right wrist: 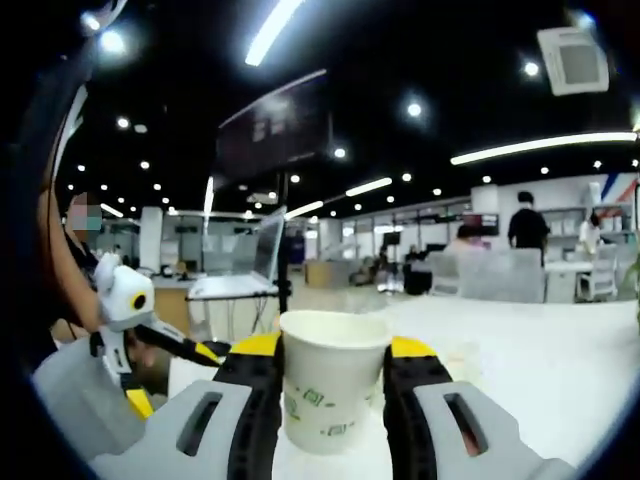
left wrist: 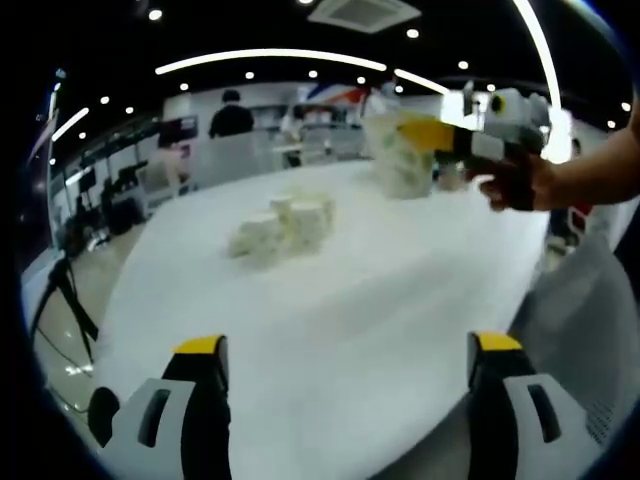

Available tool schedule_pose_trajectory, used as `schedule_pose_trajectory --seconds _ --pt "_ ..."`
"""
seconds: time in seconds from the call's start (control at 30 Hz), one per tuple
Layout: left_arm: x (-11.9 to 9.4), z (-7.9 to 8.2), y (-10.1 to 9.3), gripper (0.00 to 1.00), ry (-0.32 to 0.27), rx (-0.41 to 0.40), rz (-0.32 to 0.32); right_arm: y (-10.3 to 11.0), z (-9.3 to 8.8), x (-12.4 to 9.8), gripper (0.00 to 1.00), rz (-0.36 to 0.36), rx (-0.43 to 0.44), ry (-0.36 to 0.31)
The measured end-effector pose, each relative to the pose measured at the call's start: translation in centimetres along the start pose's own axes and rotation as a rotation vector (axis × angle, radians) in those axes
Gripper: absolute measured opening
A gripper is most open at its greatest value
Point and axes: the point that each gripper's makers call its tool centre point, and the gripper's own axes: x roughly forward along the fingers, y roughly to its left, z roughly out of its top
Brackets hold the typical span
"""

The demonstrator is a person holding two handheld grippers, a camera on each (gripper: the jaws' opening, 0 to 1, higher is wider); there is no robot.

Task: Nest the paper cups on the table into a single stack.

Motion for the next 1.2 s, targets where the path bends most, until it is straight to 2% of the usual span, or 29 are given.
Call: schedule_pose_trajectory --seconds 0.17,0.3,0.8,0.97,1.1,1.2 --pt "0.0 0.0 0.0 0.99 0.002 0.002 0.0 0.8 -2.3 0.0 0.37 0.03 -0.057 0.048" --pt "0.0 0.0 0.0 0.99 0.003 0.003 -0.001 1.6 -4.1 0.0 0.36 0.06 -0.058 0.087" --pt "0.0 -0.1 0.1 0.98 0.005 0.004 0.001 1.8 -9.9 0.5 0.37 0.038 0.043 0.191" --pt "0.1 -0.1 0.2 0.98 0.004 0.003 0.002 2.1 -11.9 0.2 0.37 0.038 0.027 0.255" --pt "0.0 -0.1 0.2 0.98 0.004 0.002 0.004 2.3 -12.6 -0.2 0.37 0.043 0.015 0.277" --pt "0.0 0.0 0.2 0.98 0.003 0.0 0.005 2.6 -13.5 -0.9 0.37 0.054 -0.026 0.317"
